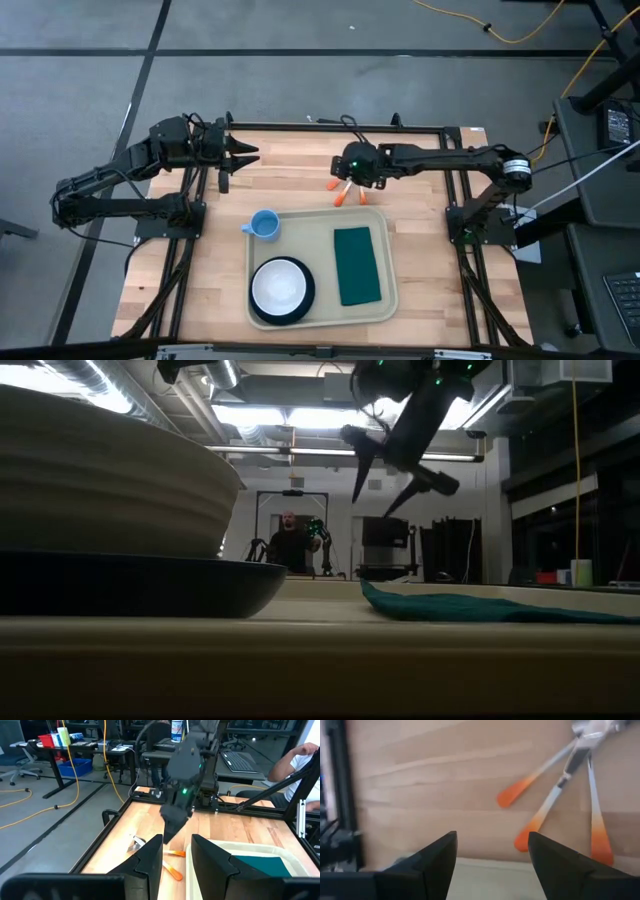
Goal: Set up tray
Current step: Put the orange knife on top of the green napkin
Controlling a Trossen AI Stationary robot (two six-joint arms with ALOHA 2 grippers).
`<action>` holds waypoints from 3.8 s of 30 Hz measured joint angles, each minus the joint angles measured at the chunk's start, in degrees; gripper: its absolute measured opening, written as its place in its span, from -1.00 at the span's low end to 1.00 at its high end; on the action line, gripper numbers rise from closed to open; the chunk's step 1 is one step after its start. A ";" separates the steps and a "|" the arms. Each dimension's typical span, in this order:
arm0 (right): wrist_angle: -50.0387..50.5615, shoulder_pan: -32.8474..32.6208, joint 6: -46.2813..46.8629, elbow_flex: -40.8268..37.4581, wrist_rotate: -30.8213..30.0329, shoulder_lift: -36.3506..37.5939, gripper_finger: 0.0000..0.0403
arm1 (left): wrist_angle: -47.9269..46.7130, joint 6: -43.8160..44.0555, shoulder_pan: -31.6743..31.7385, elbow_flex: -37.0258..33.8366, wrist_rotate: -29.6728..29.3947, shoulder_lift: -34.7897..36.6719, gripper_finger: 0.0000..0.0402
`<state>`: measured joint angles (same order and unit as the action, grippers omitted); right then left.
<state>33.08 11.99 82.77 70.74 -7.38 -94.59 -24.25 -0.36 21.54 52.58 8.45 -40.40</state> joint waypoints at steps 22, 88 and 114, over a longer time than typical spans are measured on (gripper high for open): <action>3.63 -0.08 15.11 -0.04 -0.80 -8.14 0.23 | 0.00 -2.35 0.00 0.00 -0.02 0.00 -0.51; 1.04 2.90 18.72 -0.07 1.00 -15.36 0.23 | 0.02 -3.28 0.00 -0.02 -0.02 0.07 -0.51; 0.30 3.43 18.53 0.02 2.44 -17.17 -0.02 | 0.00 -2.93 0.00 -0.02 -0.04 0.15 -0.51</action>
<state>33.38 15.42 101.30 70.76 -4.94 -111.77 -24.25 -3.29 21.54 52.56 8.41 -40.25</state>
